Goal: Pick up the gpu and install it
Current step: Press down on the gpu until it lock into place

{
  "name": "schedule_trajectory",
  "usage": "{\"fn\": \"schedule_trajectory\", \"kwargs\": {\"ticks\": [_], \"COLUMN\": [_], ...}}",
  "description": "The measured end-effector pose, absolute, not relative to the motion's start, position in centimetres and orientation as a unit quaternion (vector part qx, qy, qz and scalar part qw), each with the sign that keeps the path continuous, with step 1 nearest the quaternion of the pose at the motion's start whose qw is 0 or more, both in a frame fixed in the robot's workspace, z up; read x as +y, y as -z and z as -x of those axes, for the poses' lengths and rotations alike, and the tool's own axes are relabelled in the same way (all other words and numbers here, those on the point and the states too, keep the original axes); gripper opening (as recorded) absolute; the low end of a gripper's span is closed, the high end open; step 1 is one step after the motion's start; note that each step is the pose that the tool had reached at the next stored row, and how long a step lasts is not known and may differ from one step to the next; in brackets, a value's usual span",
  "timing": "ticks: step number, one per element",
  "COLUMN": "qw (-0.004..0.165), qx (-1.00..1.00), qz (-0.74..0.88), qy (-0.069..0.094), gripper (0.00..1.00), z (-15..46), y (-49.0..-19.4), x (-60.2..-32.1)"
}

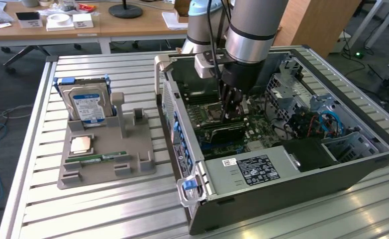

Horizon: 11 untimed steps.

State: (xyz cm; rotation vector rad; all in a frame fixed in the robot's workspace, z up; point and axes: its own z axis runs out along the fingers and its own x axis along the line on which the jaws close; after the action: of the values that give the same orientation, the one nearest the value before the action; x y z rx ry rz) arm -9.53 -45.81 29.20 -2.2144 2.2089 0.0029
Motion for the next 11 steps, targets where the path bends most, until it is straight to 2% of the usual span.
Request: {"fn": "schedule_trajectory", "kwargs": {"ticks": [11], "qw": [0.007], "qx": [0.706], "qz": [0.708], "qy": [-0.001], "gripper": [0.11], "z": [9.53], "y": [-28.35], "x": [-45.44]}}
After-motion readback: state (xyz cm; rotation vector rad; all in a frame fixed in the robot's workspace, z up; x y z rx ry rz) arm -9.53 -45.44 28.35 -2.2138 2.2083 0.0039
